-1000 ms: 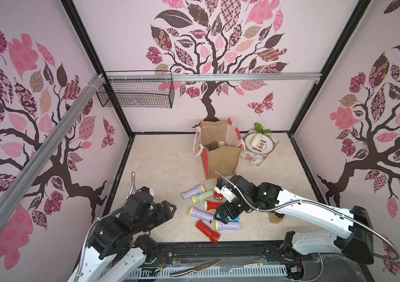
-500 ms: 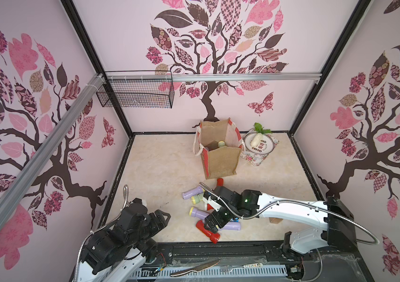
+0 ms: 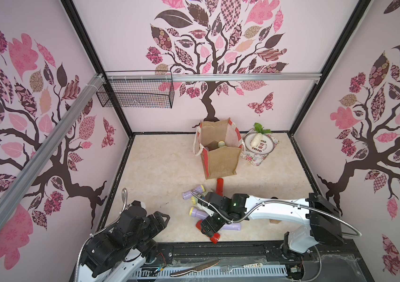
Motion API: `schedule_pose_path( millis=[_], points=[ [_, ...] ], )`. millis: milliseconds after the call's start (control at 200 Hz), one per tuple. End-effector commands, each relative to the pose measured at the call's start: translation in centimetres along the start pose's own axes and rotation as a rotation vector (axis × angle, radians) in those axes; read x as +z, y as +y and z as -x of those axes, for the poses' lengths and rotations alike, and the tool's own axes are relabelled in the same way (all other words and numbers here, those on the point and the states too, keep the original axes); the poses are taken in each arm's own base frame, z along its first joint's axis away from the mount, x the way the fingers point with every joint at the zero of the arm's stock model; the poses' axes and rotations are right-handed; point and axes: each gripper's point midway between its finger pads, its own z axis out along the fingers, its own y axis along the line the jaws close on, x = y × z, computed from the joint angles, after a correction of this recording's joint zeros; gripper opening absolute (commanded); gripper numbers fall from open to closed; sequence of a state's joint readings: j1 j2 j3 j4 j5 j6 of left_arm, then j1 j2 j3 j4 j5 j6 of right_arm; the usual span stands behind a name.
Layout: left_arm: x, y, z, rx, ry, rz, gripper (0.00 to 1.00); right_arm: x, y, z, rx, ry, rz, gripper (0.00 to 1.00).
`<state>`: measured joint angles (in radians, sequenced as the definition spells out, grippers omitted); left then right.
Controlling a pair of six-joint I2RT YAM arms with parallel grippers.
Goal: Put the flashlights into the tote bags
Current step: Pick up the flashlight from the center of the board.
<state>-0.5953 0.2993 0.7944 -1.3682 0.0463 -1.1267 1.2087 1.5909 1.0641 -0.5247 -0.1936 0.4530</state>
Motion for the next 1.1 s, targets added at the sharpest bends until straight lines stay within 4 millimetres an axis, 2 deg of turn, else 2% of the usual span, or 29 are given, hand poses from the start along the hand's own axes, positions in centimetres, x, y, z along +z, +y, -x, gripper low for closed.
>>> schedule_pose_path(
  millis=[0, 655, 1095],
  points=[
    [0.5, 0.7, -0.1, -0.007, -0.004, 0.020, 0.79, 0.0, 0.5, 1.3, -0.004, -0.025, -0.009, 0.86],
    [0.4, 1.1, -0.3, 0.007, 0.005, 0.030, 0.79, 3.1, 0.3, 0.4, 0.013, 0.039, -0.039, 0.72],
    [0.3, 1.4, -0.5, 0.011, 0.007, 0.033, 0.78, 4.8, 0.1, 0.9, 0.005, 0.055, -0.058, 0.62]
  ],
)
